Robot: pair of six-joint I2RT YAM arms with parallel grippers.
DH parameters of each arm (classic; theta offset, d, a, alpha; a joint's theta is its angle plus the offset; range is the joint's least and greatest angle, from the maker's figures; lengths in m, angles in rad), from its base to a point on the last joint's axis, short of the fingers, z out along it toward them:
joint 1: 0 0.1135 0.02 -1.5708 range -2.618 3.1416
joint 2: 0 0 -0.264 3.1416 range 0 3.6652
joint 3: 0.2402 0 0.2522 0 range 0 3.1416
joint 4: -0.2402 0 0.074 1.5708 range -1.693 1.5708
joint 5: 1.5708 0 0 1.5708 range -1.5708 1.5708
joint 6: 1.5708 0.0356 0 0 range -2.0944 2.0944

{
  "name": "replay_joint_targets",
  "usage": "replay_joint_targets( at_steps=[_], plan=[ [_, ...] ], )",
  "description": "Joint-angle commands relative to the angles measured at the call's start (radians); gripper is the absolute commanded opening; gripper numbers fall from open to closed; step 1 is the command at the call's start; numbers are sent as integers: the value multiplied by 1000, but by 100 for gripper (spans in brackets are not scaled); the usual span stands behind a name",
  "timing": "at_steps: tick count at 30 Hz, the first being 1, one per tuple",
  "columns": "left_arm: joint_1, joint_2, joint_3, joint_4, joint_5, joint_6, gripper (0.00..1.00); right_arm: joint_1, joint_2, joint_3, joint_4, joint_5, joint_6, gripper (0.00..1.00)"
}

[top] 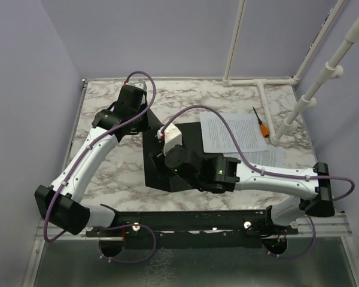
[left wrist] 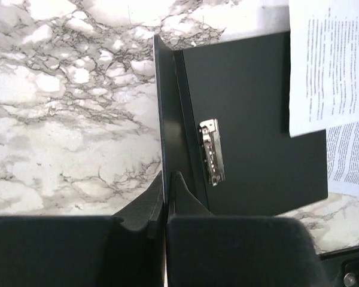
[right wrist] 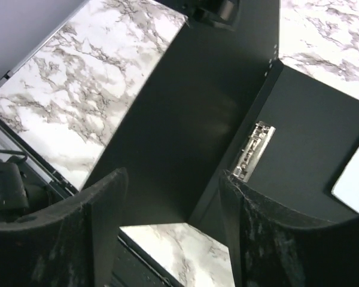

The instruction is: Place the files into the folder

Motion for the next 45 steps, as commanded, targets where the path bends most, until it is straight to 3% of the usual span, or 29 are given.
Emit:
replay_joint_targets(
  at_steps=[1, 6, 10, 17, 33, 39, 45],
  plan=[
    [9, 22, -25, 100, -38, 70, 0, 9, -110, -90, 1, 16, 37, 69],
    [15, 53, -33, 141, -53, 89, 0, -2, -210, -196, -4, 49, 77, 84],
    [30, 74, -44, 177, -75, 92, 0, -32, -271, -272, -13, 51, 105, 89],
    [121, 96, -81, 261, 0, 53, 0, -102, -328, -404, 0, -3, 156, 91],
    [311, 174, -176, 490, 376, -134, 0, -200, -365, -562, 53, -93, 213, 91],
    [349, 194, -252, 581, 417, -194, 0, -219, -360, -594, 66, -107, 221, 91],
    [375, 169, -330, 558, 354, -167, 0, -249, -302, -600, 55, -90, 219, 91]
  ],
)
